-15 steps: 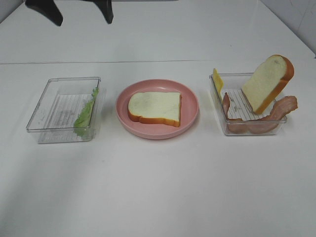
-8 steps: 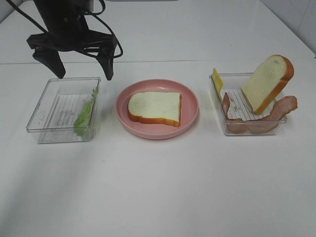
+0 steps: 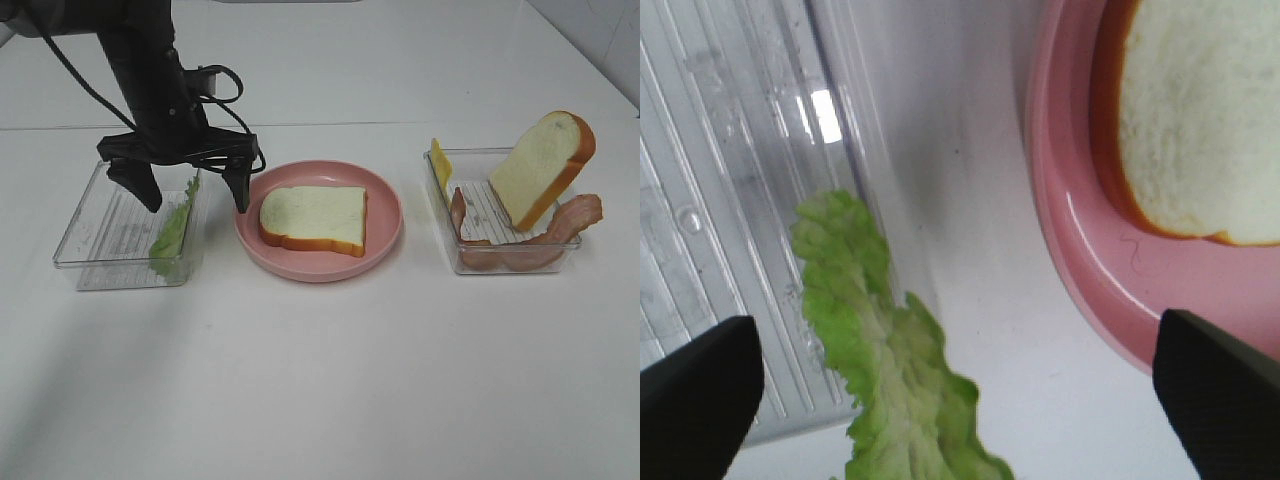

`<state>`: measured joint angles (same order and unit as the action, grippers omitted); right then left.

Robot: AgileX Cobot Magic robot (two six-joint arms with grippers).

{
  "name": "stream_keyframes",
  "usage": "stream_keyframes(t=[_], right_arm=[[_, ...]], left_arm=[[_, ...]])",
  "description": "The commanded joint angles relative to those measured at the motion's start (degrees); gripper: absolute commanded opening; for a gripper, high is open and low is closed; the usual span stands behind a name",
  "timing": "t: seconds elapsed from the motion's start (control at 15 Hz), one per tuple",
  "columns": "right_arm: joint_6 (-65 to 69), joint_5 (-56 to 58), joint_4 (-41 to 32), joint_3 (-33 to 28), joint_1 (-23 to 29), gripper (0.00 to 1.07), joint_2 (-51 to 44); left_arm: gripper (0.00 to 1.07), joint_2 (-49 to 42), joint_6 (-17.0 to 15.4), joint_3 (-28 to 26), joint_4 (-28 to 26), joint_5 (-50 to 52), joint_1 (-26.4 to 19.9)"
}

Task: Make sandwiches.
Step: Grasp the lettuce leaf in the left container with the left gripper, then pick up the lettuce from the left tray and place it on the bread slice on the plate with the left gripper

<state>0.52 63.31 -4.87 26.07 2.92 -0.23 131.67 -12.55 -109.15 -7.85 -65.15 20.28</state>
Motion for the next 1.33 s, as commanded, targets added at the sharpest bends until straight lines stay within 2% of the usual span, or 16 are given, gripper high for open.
stream_keyframes(t=[0.07,0.2,0.33,0.4,0.47,0.53,0.67,0.87,1.0,1.13,1.33], right_arm=[[-0.11,-0.40,-0.17,-0.29,-0.34,0.80,-1.78],[-0.11,-0.40,-0.17,-0.29,-0.34,0.80,-1.78],[-0.11,-0.40,-0.17,-0.29,-0.34,0.80,-1.78],[-0.11,-0.40,-0.17,-0.29,-0.34,0.80,-1.78],[-0.11,-0.40,-0.17,-0.29,-0.34,0.80,-1.78],[-0.11,-0.40,-0.17,-0.29,-0.34,0.80,-1.78],[-0.11,-0.40,-0.17,-0.29,-0.34,0.80,-1.78],[-0.11,-0.40,-0.17,-0.29,-0.34,0.80,-1.78],[-0.11,-0.40,-0.17,-0.29,-0.34,0.80,-1.78],[-0.11,-0.40,-0.17,-0.29,-0.34,0.80,-1.78],[-0.11,-0.40,-0.17,-0.29,-0.34,0.80,-1.78]], left_arm=[[0.98,0.74,-0.34,0.34,-0.92,1.32,0.40],[0.93,0.40,-0.40,0.34,-1.09,0.46,0.40],[0.76,0.34,-1.95,0.11,-1.03,-0.63,0.40],[0.58,0.34,-3.84,0.11,-0.97,-1.15,0.40],[0.44,0.34,-4.64,0.11,-0.97,-1.49,0.40],[0.35,0.34,-4.76,0.11,-0.97,-1.66,0.40],[0.00,0.29,-4.58,0.11,-0.34,-2.41,0.40],[0.00,0.23,-4.58,-0.52,0.29,-6.19,0.40],[0.00,-0.57,-4.41,-3.21,1.43,-10.49,0.40],[0.00,-3.72,-4.30,-5.27,1.55,-10.54,0.40],[0.00,-7.62,-4.24,-9.17,-0.86,-10.26,0.40]])
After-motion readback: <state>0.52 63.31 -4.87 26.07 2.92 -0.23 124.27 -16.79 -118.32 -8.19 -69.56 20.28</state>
